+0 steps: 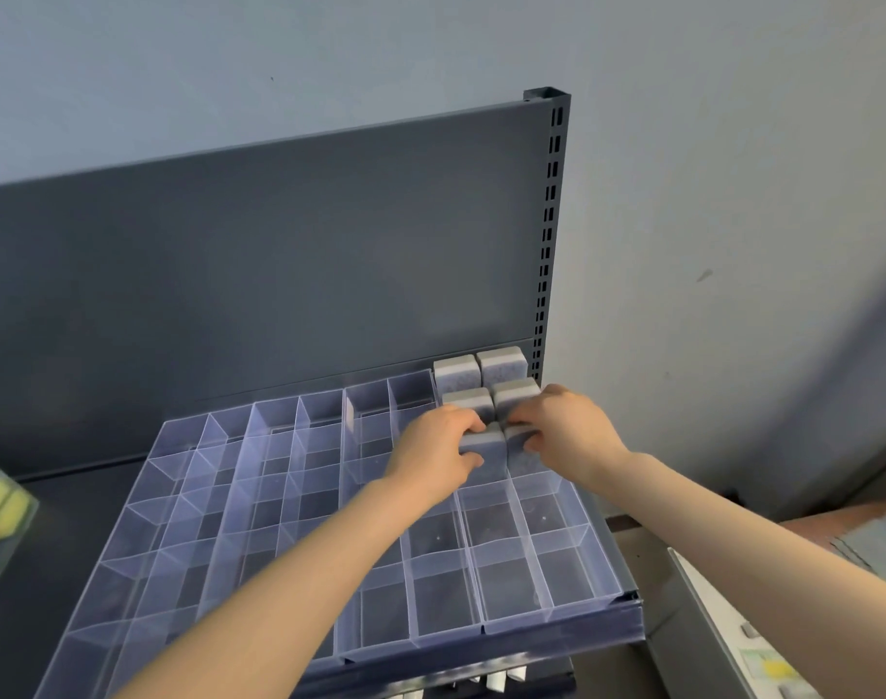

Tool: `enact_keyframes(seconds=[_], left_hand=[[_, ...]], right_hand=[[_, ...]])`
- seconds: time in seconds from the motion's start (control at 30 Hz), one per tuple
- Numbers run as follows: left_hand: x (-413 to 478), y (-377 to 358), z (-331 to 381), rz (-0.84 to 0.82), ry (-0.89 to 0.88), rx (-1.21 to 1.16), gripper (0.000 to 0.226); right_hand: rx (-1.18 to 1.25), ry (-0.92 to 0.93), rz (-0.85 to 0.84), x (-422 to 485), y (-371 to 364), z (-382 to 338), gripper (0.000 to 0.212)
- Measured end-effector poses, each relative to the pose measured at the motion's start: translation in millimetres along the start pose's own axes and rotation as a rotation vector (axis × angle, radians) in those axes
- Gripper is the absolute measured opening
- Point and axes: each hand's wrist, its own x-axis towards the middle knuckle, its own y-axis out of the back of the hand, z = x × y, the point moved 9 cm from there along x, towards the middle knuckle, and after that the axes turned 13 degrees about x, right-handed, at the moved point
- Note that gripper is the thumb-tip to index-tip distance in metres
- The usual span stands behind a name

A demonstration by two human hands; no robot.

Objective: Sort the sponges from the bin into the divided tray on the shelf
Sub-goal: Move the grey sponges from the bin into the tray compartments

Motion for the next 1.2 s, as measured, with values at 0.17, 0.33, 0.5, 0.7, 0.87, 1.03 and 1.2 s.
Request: enact_keyframes(seconds=[0.17,0.33,0.5,0.7,0.87,1.03,1.2], left_hand=[[-8.4,-4.7,-5.5,0.069,0.039,-0.096,0.031],[-16.5,-4.6,-6.9,0.109,0.084,-0.152,0.037],[-18.1,-3.0,-6.5,0.071,0.102,-0.128,0.043],[-21.8,32.5,-17.5,0.060,0.133,0.015,0.044],[-42.1,65.4,-61.9,-0.029,0.267,0.215,0.038],[-81.9,100.0,-124.5,-0.089,0.435,0.441,0.034],[-127.5,123.5,-172.8,-0.080,0.513,0.452,0.035]], right_hand=[[0.024,0.009,0.053,-6.6,-4.5,2.5,0.029],[0.075,0.040,0.103,-15.0,-4.7,4.2,0.035],[0.070,0.052,0.059,-15.9,-3.6,4.1,0.029],[0.097,0.170,0.144,-5.8,24.0,-22.9,0.035],[0.030,0.165,0.033,14.1,20.4,-50.4,0.037],[-0.032,0.197,-0.042,25.2,12.2,-91.4,0.039],[-0.042,0.229,-0.070,34.8,-3.6,-148.2,0.032]])
